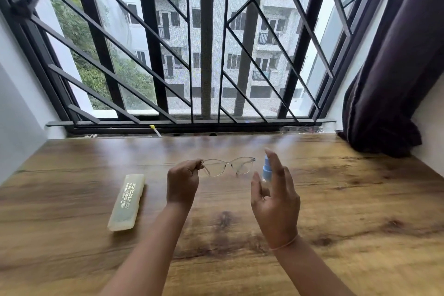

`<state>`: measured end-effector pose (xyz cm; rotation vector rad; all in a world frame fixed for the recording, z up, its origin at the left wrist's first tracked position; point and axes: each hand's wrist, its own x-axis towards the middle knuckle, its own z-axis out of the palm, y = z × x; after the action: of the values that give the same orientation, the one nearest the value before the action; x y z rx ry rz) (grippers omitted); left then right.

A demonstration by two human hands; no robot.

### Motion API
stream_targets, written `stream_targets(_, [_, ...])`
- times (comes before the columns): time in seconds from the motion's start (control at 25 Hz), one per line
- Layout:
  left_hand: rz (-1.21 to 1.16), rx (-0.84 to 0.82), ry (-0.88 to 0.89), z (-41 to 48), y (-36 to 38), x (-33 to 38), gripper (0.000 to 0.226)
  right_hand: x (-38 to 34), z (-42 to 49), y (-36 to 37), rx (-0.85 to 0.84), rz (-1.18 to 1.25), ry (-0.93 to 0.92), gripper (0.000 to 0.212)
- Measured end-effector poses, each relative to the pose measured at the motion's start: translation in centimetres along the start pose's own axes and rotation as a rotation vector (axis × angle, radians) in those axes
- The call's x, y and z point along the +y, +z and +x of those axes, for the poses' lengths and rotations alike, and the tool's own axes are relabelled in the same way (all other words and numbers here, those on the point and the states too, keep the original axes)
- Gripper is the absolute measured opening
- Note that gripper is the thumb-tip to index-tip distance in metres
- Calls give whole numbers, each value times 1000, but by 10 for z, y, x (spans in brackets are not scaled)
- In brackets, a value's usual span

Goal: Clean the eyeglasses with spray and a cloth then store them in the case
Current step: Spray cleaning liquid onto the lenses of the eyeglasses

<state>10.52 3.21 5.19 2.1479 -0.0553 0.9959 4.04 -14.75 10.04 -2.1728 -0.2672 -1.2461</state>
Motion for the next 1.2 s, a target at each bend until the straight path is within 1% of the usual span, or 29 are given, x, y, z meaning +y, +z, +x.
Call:
stream_targets(0.24, [-2, 3, 6, 2, -1, 2, 14, 8, 2, -4, -57, -26, 11, 37])
stream_targets(0.36, [2, 5, 22, 3, -1, 3, 10, 11, 3, -5, -6, -8, 49, 35])
stream_targets(0.48, [1, 14, 16, 4, -2, 6, 10, 9, 4, -9, 47, 24, 52, 41])
stream_targets(0.68, [14, 61, 74, 17, -8, 25, 15, -3, 16, -19, 107, 97, 7, 43])
stream_targets(1.0, [2, 188, 156, 67, -29, 62, 11, -21, 49, -23, 191, 128, -71, 45])
stream_targets(1.2, [12, 215, 189, 83, -38, 73, 17, -38, 60, -24, 197, 180, -151, 47])
